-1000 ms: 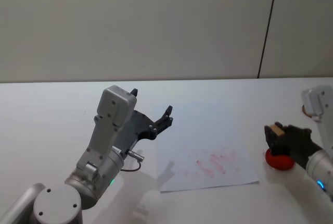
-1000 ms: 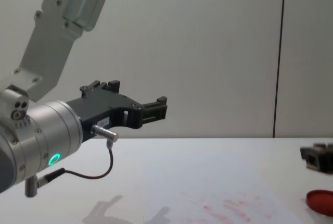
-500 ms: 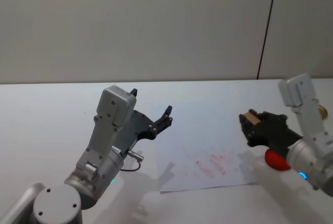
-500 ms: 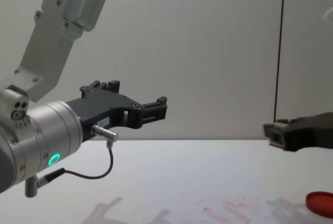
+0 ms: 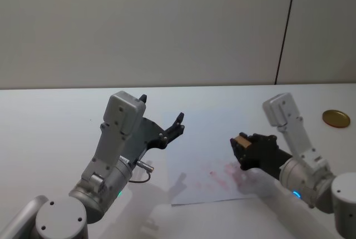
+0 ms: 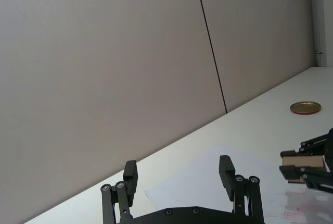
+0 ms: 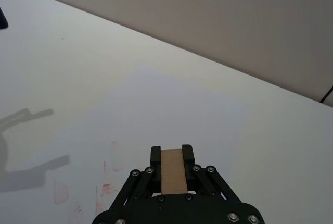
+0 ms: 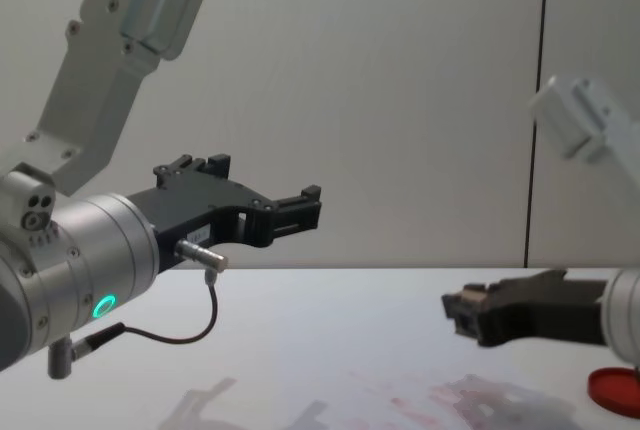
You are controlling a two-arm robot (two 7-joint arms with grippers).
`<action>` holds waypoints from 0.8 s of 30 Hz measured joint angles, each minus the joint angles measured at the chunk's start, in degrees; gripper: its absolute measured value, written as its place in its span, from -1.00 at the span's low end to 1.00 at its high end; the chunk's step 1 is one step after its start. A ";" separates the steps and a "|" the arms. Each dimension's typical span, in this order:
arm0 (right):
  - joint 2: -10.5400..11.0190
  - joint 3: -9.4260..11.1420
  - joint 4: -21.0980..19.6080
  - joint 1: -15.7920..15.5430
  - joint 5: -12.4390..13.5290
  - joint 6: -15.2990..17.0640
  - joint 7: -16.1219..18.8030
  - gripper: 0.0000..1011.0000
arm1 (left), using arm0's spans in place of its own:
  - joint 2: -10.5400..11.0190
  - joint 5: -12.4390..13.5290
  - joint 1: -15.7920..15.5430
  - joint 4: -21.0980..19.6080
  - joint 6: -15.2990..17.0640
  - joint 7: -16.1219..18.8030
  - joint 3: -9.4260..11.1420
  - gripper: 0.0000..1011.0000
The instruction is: Use the one hand to pick up the stamp and affix it onto the A4 paper.
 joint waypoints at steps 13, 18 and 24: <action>-1.94 -1.78 7.37 1.66 -1.92 -5.46 1.51 -0.56 | 0.00 0.00 0.00 0.00 0.00 0.00 0.00 0.96; -2.19 -2.18 8.96 1.73 -2.42 -8.04 1.64 -0.57 | 0.00 0.00 0.00 0.00 0.00 0.00 0.00 0.96; -2.29 -2.52 10.72 1.53 -2.62 -11.55 1.43 -0.56 | 0.00 0.00 0.00 0.00 0.00 0.00 0.00 0.96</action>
